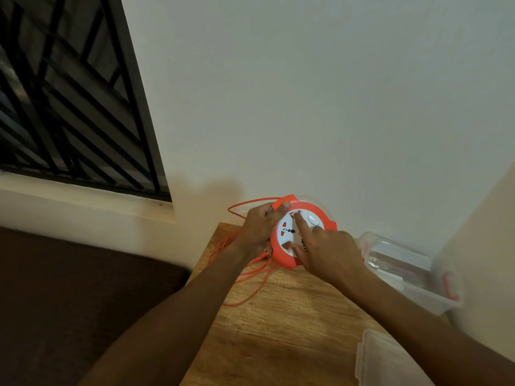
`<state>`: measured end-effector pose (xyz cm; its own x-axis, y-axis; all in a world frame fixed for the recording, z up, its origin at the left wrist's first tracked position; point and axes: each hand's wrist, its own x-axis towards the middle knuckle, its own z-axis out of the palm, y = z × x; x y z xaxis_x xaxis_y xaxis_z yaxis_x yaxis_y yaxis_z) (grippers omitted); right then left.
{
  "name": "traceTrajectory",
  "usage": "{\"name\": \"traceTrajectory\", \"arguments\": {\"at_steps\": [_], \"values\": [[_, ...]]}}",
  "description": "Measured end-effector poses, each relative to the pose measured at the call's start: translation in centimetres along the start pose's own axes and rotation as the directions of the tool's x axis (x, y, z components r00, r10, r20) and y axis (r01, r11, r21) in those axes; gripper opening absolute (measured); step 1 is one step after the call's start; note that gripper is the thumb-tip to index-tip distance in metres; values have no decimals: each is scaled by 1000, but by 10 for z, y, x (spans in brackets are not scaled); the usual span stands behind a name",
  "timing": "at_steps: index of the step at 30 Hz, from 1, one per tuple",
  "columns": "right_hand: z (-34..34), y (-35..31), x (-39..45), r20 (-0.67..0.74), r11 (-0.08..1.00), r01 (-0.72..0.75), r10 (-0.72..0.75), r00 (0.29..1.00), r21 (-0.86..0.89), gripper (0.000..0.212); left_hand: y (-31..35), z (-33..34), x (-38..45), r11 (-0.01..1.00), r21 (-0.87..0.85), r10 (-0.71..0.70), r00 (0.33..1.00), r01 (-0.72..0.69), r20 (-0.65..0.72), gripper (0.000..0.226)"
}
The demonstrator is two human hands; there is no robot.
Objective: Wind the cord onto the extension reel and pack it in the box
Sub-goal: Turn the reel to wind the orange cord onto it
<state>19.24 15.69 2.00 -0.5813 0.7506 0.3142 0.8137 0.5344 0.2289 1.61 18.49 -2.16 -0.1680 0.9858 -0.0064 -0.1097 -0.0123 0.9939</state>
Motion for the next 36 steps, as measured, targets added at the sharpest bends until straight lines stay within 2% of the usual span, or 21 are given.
{"name": "traceTrajectory", "arguments": {"at_steps": [4,7,11,13,19,23,26,30,33,36], "values": [[3,8,-6,-60,989,146,-147,987,-24,64,3,-5,0,1000,-23,-9,999,10,46,31],[3,18,-7,-112,956,291,-294,949,-47,57,8,-7,1,1000,-4,-18,998,18,54,41],[4,25,-4,-32,845,532,-534,845,-61,40,13,-8,2,996,87,-6,991,-6,132,53],[0,26,-1,16,821,569,-569,822,-50,38,15,-10,3,989,147,7,985,-32,170,48],[-11,20,5,63,816,570,-567,821,-93,46,21,-20,13,944,323,8,980,-74,201,41],[-19,9,8,72,836,521,-517,853,-176,47,21,-22,15,958,283,-12,977,-50,213,34],[-24,1,10,81,831,487,-484,871,-268,41,20,-22,16,961,271,-1,979,-56,206,38],[-18,1,7,117,821,459,-448,887,-339,52,21,-27,21,950,307,-7,981,-55,196,31],[-19,2,12,80,829,411,-413,907,-380,58,20,-27,23,950,306,9,983,-66,183,39],[-15,0,23,71,928,286,-278,958,-236,57,17,-18,23,981,189,14,988,-43,151,44]]}}
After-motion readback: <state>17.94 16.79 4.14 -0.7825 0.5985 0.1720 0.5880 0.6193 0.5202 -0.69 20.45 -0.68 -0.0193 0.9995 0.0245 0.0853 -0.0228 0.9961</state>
